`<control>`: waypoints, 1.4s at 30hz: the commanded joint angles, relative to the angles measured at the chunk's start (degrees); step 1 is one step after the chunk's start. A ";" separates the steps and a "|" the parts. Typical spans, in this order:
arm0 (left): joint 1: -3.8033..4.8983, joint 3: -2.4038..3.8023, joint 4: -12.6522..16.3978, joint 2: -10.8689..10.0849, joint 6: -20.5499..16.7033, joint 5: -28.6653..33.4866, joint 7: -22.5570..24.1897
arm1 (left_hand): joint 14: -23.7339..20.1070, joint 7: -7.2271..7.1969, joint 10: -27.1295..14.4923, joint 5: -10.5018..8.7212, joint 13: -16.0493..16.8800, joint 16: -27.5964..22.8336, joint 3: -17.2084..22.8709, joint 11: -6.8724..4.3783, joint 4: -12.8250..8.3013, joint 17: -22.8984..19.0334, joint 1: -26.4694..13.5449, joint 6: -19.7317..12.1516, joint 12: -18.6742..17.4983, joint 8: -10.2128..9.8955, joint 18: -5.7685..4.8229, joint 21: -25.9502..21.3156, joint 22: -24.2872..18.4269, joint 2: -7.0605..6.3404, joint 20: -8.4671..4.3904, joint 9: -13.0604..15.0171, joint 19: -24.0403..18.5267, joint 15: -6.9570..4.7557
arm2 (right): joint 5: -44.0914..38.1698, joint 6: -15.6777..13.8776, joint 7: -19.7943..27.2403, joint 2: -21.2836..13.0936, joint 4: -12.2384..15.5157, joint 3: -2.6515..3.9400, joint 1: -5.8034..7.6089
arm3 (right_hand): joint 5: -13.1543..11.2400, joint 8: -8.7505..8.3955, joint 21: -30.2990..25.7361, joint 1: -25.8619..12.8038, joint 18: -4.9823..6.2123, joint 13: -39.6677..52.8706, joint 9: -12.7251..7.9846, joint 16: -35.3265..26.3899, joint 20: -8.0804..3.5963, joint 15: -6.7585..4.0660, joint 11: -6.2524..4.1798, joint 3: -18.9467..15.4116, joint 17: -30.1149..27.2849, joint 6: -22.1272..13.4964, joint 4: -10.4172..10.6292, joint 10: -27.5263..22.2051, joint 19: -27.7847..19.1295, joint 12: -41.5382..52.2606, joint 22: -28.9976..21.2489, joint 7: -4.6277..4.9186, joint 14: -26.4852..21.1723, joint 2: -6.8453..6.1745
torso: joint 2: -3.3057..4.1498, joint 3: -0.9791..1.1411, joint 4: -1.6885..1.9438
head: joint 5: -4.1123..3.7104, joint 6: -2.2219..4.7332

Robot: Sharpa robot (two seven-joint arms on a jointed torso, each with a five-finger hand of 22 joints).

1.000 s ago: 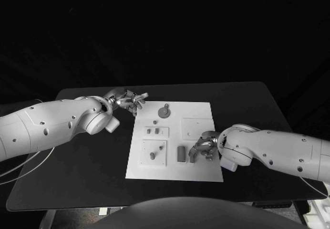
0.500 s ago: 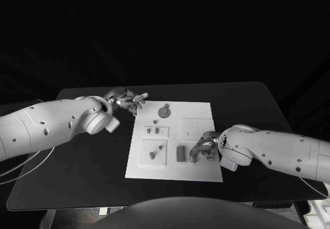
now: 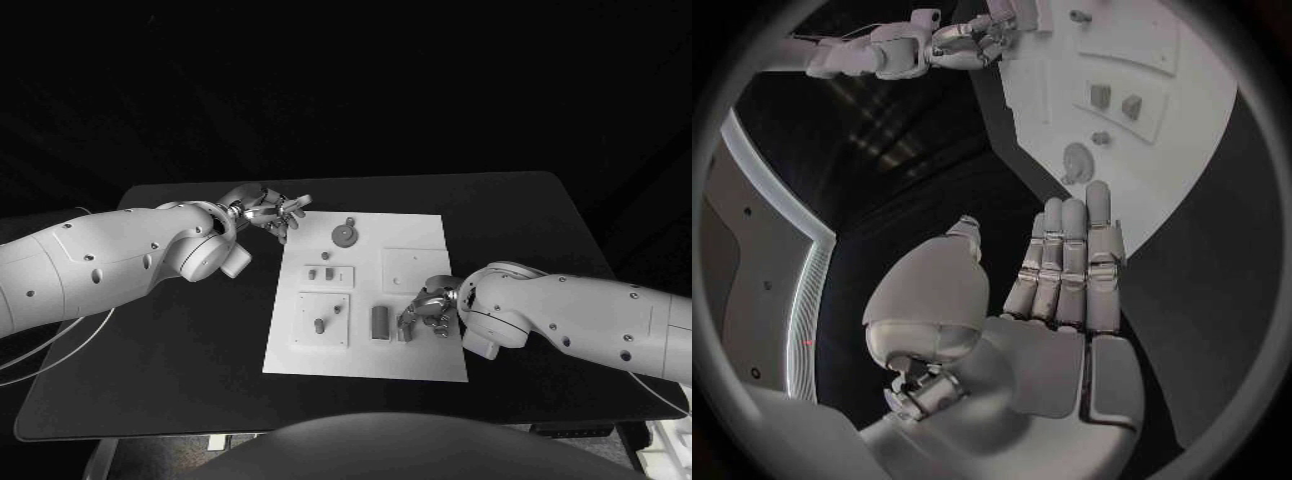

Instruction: Assemble the parts on the task board

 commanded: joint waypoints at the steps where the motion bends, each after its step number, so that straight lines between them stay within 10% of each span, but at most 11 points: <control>1: 0.04 0.04 0.14 0.07 0.60 -0.15 0.24 | -0.42 0.29 -0.50 -0.28 -0.08 0.15 0.36 0.08 0.13 0.05 -0.52 0.00 0.38 0.38 2.50 -0.18 0.07 -0.22 -0.18 -0.06 -0.21 0.09 | -0.65 0.92 0.48 0.13 0.15 -0.18 -0.29 | -0.83 -0.32 -0.11 -0.07 0.42 0.08 -0.09 0.19 -0.20 -0.24 0.30 -0.02 -0.07 -0.05 0.69 -0.08 0.24 -0.07 0.17 0.25 -0.12 -0.99 | -0.04 -0.01 -0.01 | 0.04 0.00; 17: 0.04 0.04 0.14 0.09 0.56 -0.16 0.19 | -0.43 0.29 -0.51 -0.28 -0.09 0.15 0.37 0.09 0.13 0.06 -0.52 -0.02 0.39 0.40 2.50 -0.19 0.09 -0.24 -0.18 -0.07 -0.21 0.09 | -0.64 0.63 1.03 -0.08 0.33 -0.18 -0.29 | -6.28 -0.44 -0.29 -2.74 0.42 0.17 -0.18 0.17 -0.42 -0.37 0.22 0.72 -0.08 0.00 6.37 -0.11 0.32 -0.09 0.00 0.18 -0.14 -5.78 | -0.05 0.01 -0.02 | -0.06 0.00; 42: 0.04 0.04 0.17 0.05 0.74 -0.18 0.01 | -0.43 0.30 -0.53 -0.28 -0.10 0.15 0.41 0.09 0.13 0.07 -0.50 -0.06 0.42 0.44 2.51 -0.21 0.13 -0.24 -0.18 -0.08 -0.20 0.10 | -1.09 0.11 2.37 -0.52 1.02 -0.17 -0.29 | -6.31 -0.49 -0.26 -3.12 0.42 0.21 -0.18 0.17 -0.52 -0.42 0.22 1.05 -0.08 -0.10 7.77 -0.14 0.31 -0.09 0.03 0.19 -0.16 -6.74 | -0.05 0.00 0.00 | 0.07 0.00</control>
